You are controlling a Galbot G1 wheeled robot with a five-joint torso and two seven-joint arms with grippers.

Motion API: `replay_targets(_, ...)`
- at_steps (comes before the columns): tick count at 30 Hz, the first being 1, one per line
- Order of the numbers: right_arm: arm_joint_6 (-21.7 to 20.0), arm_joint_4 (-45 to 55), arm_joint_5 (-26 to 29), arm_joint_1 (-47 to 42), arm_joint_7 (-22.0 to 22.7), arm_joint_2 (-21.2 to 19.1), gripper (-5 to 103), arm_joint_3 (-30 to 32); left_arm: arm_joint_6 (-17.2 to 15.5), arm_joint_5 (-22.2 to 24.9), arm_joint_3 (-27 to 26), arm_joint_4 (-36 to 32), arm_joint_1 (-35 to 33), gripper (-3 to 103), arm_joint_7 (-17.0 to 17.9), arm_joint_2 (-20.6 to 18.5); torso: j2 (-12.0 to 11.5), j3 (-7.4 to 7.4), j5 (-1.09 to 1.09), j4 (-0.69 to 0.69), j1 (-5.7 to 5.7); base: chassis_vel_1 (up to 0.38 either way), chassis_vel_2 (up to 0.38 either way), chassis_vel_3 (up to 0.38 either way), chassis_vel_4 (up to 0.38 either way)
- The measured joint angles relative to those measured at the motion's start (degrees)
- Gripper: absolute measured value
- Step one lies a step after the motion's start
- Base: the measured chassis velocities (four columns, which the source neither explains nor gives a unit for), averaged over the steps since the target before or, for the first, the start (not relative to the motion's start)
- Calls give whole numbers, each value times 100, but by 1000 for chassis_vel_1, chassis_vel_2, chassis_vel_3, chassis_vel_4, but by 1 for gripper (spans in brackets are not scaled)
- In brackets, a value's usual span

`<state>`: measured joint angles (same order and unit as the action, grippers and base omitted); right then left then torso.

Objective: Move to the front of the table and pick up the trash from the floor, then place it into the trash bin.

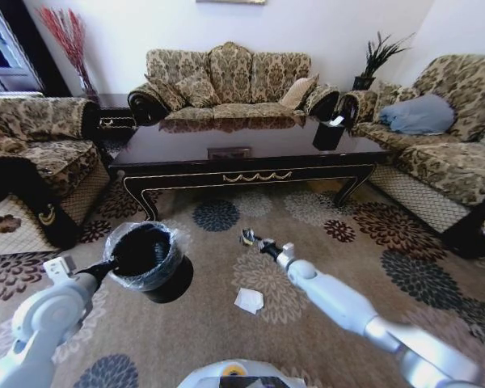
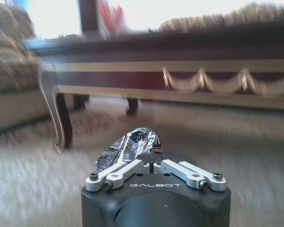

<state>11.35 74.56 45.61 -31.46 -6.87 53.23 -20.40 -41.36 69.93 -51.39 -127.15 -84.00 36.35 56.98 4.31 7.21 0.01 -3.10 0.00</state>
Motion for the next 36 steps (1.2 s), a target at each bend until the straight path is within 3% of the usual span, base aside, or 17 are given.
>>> replay_targets(8, 204, 1061, 49, 271, 230, -244, 0, 109, -35, 20, 341, 233, 274, 4, 7, -35, 0, 0, 0, -1, 0, 0, 0, 0, 0)
replay_targets(14, 491, 1807, 60, 678, 282, -288, 0, -244, -44, 45, 881, 699, 989, 4, 20, -125, 0, 0, -2, -1, 0, 0, 0, 0, 0)
replay_targets(21, 826, 1759, -189, 1146, 104, 109, 0, -1033, -38, -127, 1501, 1190, 1589, 4, -99, -108, 0, 1, -3, 1, 0, 0, 0, 0, 0)
replay_targets(29, 917, 1479, -625, 1214, 89, 432, 0, -1611, -14, -114, 1493, 1248, 1802, 4, -139, -20, 0, 1, -1, -2, 0, 0, 0, 0, 0)
replay_targets(36, 947, 1413, -986, 1130, 293, 521, 0, -1911, -12, -34, 1162, 1149, 1766, 4, -149, -37, 0, 1, -2, 1, 0, 0, 0, 0, 0)
